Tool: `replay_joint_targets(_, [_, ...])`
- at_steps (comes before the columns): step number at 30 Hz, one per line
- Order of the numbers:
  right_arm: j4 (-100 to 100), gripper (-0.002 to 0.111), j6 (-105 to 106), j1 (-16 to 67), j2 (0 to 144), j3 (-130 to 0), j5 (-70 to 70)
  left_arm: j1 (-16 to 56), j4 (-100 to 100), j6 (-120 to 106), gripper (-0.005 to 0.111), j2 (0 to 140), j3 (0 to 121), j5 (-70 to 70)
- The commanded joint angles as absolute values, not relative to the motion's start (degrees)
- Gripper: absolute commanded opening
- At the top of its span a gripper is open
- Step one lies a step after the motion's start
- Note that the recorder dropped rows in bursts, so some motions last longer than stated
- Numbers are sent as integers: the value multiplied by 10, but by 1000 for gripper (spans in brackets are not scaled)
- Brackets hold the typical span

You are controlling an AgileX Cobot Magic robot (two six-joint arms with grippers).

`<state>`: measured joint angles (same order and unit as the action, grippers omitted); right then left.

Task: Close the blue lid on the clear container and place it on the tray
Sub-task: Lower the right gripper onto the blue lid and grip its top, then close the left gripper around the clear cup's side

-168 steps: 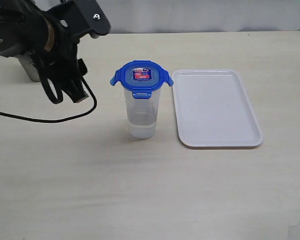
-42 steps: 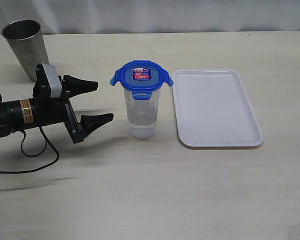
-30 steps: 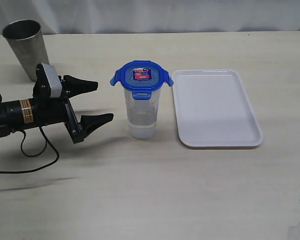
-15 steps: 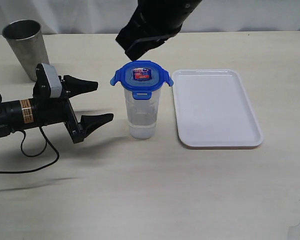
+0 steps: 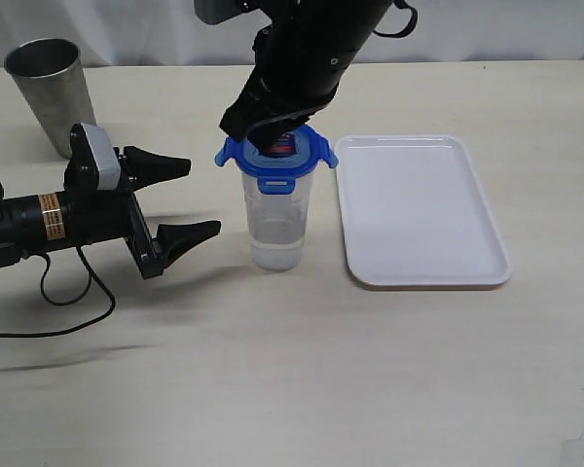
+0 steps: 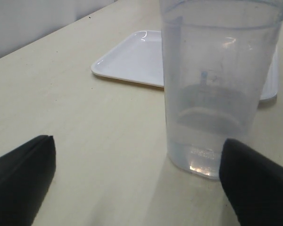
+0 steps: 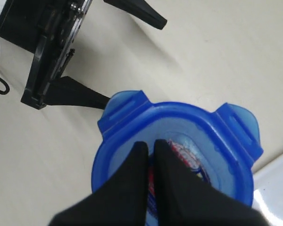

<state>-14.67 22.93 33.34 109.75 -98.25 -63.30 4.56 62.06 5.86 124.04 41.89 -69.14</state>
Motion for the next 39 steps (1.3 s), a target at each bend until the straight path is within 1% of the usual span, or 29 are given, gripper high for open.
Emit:
replay_joint_targets(1, [-140,5,226,335,1102,-985,-618,47,620,59,88,1243,421,-700])
replay_joint_targets(21, [-126,5,217,335,1106,-984,-622,54,638,59,88,1243,421,-700])
replay_joint_targets(28, [-126,5,217,335,1106,-984,-622,92,641,59,88,1243,421,-700])
replay_joint_targets(39, [-126,5,216,335,1106,-984,-622,159,602,64,88,1243,458,-700])
